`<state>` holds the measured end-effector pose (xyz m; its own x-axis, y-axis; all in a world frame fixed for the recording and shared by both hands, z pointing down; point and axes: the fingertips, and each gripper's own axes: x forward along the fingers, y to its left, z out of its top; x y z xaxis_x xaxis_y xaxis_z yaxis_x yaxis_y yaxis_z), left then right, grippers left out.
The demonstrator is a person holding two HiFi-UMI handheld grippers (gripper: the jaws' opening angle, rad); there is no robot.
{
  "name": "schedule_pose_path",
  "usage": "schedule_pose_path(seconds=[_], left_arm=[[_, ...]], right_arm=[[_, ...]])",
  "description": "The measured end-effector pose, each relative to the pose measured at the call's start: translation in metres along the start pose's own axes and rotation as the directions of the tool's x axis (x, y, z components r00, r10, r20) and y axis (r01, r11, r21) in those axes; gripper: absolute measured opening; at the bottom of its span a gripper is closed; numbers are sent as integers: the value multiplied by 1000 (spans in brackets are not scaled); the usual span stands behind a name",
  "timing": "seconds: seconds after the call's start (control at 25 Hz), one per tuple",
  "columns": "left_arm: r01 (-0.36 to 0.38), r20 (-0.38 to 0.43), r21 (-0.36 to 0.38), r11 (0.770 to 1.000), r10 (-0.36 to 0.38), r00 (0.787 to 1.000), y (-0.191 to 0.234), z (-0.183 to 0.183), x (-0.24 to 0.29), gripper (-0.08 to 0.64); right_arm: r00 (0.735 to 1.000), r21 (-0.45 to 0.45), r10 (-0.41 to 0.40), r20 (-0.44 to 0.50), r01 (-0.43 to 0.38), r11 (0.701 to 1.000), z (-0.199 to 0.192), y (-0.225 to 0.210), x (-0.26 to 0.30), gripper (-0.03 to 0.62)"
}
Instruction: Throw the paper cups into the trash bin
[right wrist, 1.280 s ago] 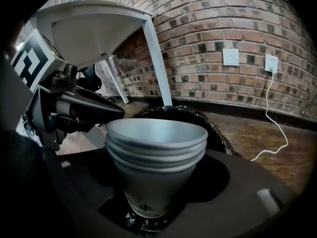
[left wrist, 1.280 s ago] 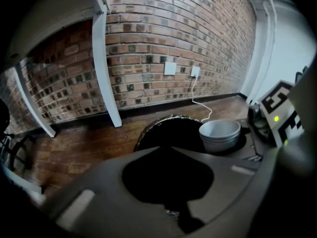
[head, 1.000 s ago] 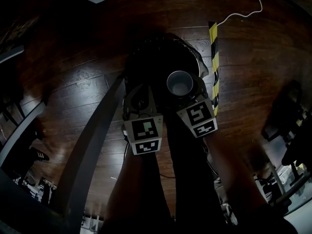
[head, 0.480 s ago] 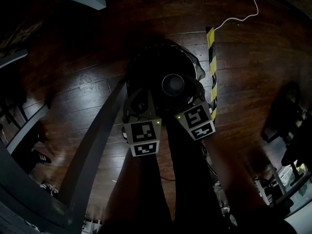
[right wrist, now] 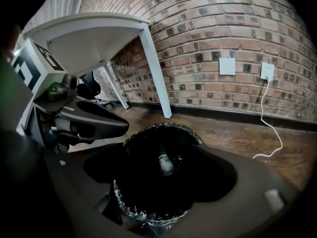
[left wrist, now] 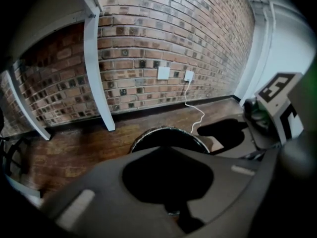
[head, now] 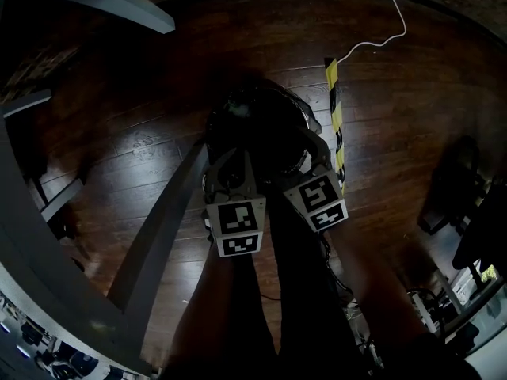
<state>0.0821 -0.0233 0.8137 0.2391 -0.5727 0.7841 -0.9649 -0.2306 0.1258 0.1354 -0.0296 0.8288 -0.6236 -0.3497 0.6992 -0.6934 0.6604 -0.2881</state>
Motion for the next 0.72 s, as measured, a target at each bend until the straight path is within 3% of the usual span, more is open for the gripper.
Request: schedule_pose_path(seconds=[0.32,0.48,0.72], left_arm=[[28,134,27,999,-32,990,-11,76,-50,5],[35,198,43,998,-43,979,-17,113,-76,5],[44,269,60,997,-58,961,-24,147,-115,5]], right_arm=[[1000,-38,0,30,1,999,45,17,-38,400],[995,-72,-22,95,29,997,76,28,-62,260],[975,-68,-99,199,114,991,122,38,-96,142]])
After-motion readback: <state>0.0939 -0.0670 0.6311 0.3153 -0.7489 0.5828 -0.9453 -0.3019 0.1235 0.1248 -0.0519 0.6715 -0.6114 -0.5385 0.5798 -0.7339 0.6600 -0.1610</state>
